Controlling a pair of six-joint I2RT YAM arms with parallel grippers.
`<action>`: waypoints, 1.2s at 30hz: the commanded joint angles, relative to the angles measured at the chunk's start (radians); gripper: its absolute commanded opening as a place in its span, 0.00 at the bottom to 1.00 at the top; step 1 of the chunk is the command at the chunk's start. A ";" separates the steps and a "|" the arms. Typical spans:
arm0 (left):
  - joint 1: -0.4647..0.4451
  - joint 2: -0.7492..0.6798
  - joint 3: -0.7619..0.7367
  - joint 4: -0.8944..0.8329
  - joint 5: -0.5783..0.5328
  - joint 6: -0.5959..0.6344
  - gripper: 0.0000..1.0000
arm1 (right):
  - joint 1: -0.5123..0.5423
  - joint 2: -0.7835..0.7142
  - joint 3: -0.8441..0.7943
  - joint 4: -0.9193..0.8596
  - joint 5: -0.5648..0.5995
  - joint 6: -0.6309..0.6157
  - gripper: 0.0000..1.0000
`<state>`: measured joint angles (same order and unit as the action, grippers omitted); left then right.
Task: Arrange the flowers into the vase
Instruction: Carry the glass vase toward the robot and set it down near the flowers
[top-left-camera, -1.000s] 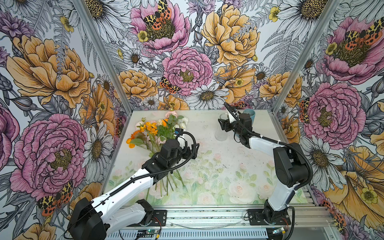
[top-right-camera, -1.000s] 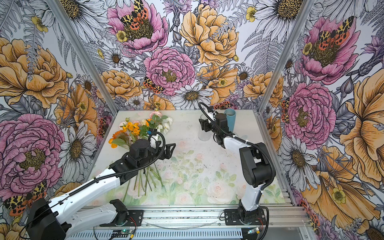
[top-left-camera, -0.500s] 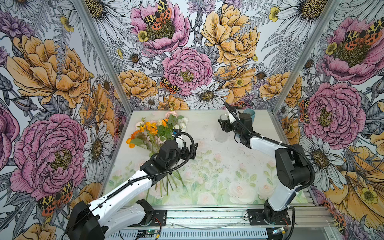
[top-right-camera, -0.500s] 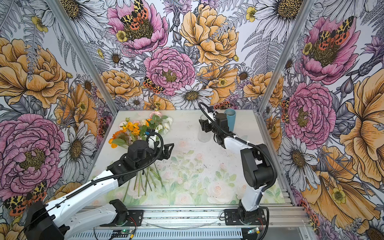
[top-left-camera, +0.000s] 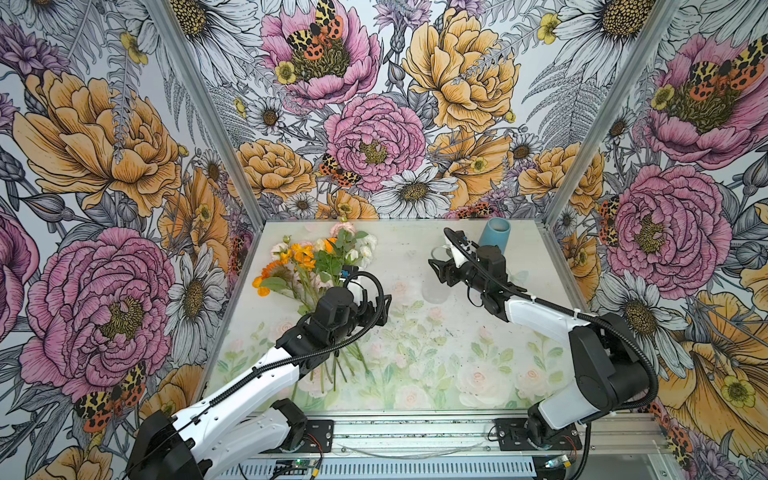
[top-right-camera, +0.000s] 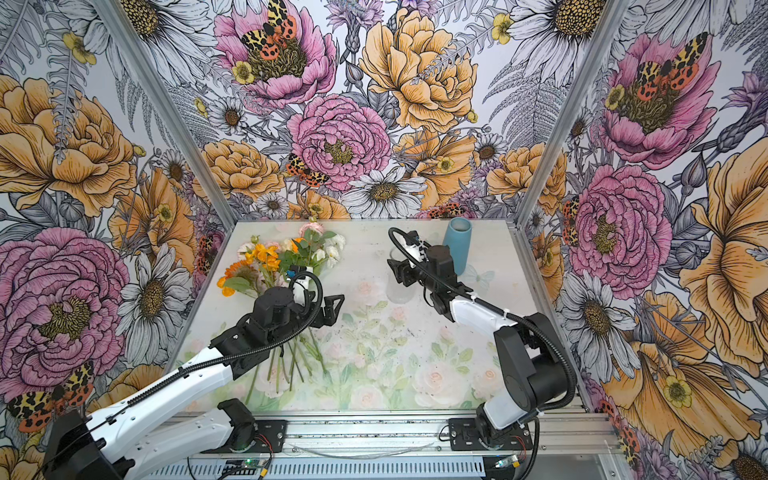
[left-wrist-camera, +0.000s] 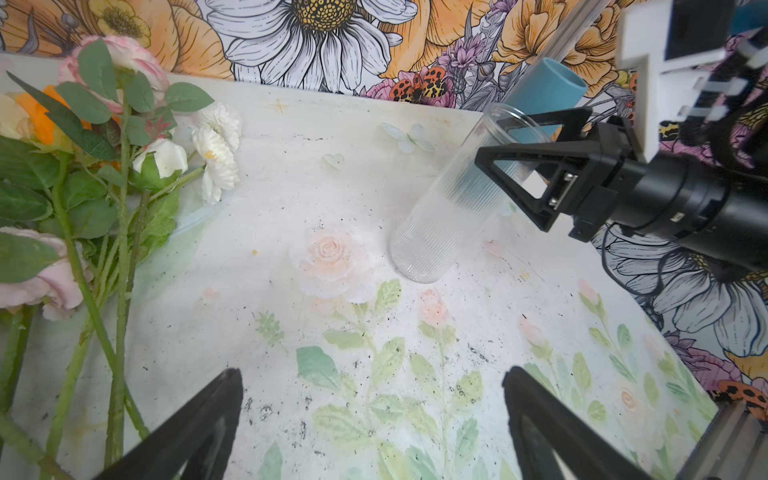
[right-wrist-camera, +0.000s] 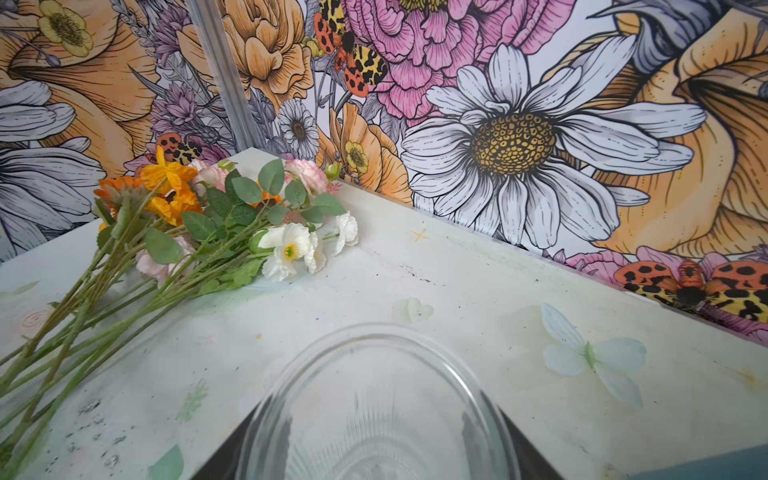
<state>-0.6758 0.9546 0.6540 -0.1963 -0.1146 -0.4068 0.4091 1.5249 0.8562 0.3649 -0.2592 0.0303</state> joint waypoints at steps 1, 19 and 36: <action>0.022 -0.042 -0.031 -0.029 0.074 -0.065 0.99 | 0.067 -0.120 0.003 0.062 0.004 -0.035 0.52; 0.192 -0.068 -0.018 -0.282 0.151 -0.230 0.99 | 0.379 -0.334 -0.135 -0.058 0.232 -0.012 0.48; 0.159 -0.031 0.008 -0.162 0.520 -0.174 0.99 | 0.435 -0.337 -0.262 0.056 0.294 0.031 0.48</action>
<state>-0.5072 0.9363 0.6376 -0.4351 0.3252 -0.5930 0.8349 1.2304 0.5961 0.3119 0.0048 0.0456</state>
